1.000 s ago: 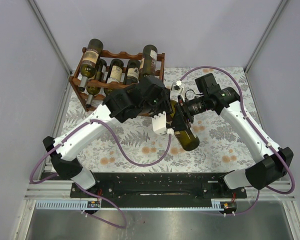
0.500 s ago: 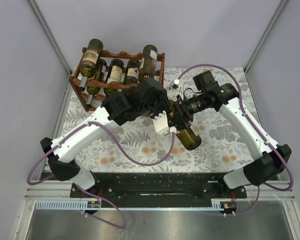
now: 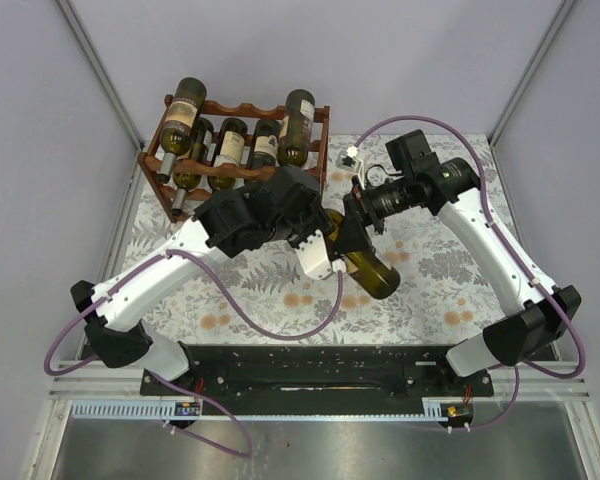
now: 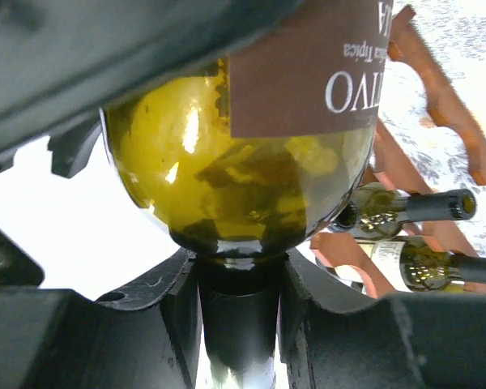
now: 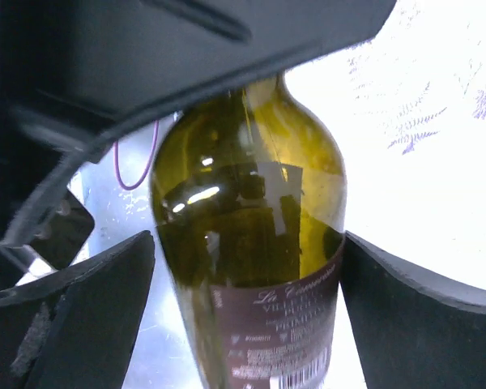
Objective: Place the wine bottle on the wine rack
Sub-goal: Adjust the wine bottle, then place the wine bottle in the wine rack.
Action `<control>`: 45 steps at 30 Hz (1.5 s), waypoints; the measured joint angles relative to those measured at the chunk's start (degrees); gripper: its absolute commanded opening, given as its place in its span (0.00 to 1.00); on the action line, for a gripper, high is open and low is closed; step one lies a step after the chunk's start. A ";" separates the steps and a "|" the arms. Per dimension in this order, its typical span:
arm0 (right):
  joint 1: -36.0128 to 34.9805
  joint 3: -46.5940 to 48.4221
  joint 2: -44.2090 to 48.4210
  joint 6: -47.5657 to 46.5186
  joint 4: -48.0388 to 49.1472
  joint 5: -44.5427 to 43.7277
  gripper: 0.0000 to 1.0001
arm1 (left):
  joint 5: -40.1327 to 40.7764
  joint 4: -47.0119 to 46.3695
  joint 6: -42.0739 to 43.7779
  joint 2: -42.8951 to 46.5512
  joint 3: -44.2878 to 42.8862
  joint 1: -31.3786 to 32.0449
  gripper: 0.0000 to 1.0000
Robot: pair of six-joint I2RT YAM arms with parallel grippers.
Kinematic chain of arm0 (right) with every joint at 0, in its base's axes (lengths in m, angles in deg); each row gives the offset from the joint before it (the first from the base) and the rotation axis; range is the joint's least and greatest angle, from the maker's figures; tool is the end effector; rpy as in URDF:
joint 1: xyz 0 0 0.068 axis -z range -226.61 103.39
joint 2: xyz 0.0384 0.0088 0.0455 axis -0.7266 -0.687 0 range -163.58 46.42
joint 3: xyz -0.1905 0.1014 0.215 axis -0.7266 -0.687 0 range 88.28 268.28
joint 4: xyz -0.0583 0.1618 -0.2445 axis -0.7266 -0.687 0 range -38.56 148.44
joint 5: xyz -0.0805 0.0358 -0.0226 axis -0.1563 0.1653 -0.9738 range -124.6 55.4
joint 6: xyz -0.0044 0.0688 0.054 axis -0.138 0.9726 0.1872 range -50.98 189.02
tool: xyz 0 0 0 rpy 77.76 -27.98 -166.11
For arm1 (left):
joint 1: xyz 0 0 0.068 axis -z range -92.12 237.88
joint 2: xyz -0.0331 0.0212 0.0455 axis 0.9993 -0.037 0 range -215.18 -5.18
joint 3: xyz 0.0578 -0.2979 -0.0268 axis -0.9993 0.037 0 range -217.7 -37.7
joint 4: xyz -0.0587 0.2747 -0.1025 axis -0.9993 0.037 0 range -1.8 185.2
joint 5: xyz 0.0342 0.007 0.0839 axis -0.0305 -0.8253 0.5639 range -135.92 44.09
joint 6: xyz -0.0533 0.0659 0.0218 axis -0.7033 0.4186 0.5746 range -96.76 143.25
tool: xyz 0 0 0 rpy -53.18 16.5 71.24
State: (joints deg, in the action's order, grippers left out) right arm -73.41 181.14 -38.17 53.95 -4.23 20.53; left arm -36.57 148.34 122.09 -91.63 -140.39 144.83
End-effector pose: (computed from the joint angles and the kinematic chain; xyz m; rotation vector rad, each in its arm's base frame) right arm 0.2694 0.2076 0.4129 -1.1969 2.0356 1.2858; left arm 0.2105 -0.3005 0.4426 2.3194 0.5823 0.5460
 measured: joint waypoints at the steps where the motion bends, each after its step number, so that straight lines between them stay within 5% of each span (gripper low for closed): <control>1: 0.02 1.11 -0.46 -0.17 -0.04 -0.13 0.99 | 0.13 0.46 -0.07 0.33 0.50 0.00 0.00; 11: 0.26 7.93 -1.62 -0.35 1.11 -2.40 1.00 | 2.51 10.29 -1.31 0.72 6.12 -0.57 0.00; 23: 2.58 14.25 1.77 1.42 2.80 -11.37 0.99 | -2.99 10.75 -14.05 3.17 5.84 -7.04 0.00; 31: 9.01 15.52 2.97 7.02 7.43 -14.01 0.99 | -14.25 7.39 -33.86 4.28 -3.06 -20.87 0.00; 45: 9.90 14.95 3.02 11.56 11.69 -12.04 0.99 | -21.27 -9.88 -72.46 6.99 -0.11 -48.52 0.00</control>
State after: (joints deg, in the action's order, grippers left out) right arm -63.51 196.09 -35.16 65.52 7.46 8.49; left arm -57.84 138.46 49.64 -84.64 -140.50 96.31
